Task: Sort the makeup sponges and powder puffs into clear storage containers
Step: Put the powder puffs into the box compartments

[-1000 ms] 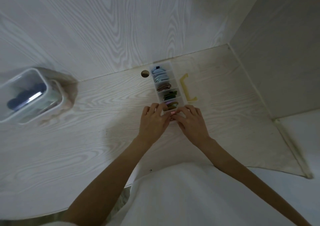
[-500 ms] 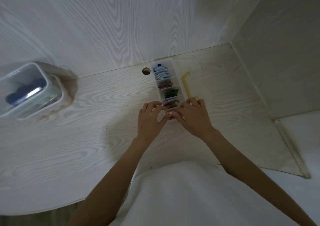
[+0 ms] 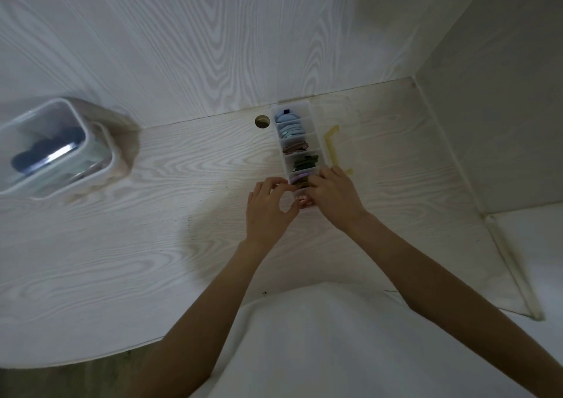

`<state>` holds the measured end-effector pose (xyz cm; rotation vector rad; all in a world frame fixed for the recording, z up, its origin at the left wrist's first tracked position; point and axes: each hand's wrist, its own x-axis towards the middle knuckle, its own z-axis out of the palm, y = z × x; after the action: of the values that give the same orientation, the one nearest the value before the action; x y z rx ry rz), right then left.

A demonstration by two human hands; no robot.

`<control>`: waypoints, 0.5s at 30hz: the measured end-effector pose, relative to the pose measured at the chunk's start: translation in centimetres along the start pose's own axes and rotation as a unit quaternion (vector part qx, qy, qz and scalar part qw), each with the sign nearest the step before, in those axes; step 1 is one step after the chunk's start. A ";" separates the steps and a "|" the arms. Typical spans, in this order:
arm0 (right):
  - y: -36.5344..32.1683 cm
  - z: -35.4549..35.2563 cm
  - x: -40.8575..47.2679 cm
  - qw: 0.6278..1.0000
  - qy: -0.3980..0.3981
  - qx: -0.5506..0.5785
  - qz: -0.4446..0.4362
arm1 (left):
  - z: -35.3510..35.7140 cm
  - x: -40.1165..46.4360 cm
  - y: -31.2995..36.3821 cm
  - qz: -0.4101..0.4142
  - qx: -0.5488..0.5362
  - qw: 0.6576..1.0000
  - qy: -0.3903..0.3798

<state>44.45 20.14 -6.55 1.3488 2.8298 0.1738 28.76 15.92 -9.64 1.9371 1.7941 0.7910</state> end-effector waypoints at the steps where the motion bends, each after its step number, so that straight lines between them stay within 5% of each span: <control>1: -0.1 0.3 0.1 1.000 0.004 0.014 -0.009 | 0.0 0.0 0.0 0.003 0.000 1.000 0.004; 4: 1.0 0.6 -0.8 0.997 0.042 0.070 0.012 | -0.2 -0.1 -0.3 0.030 -0.018 0.999 0.001; 6: 2.0 0.4 -2.4 0.975 0.091 0.178 0.101 | -0.5 0.0 -0.6 0.016 -0.065 0.998 -0.017; 10: 3.2 0.7 -6.1 0.875 0.142 0.265 0.379 | -1.6 1.0 0.0 -0.190 -0.228 0.951 -0.087; 13: 3.8 1.9 -7.1 0.759 0.041 0.408 0.506 | -1.2 1.6 0.9 -0.244 -0.247 0.928 -0.131; 15: 3.9 1.7 -6.8 0.613 0.048 0.560 0.555 | -0.8 1.5 1.3 -0.253 -0.268 0.922 -0.117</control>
<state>51.84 17.51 -8.12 3.0333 1.3748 -1.7885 29.31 17.21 -7.97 1.0983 1.6052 0.7281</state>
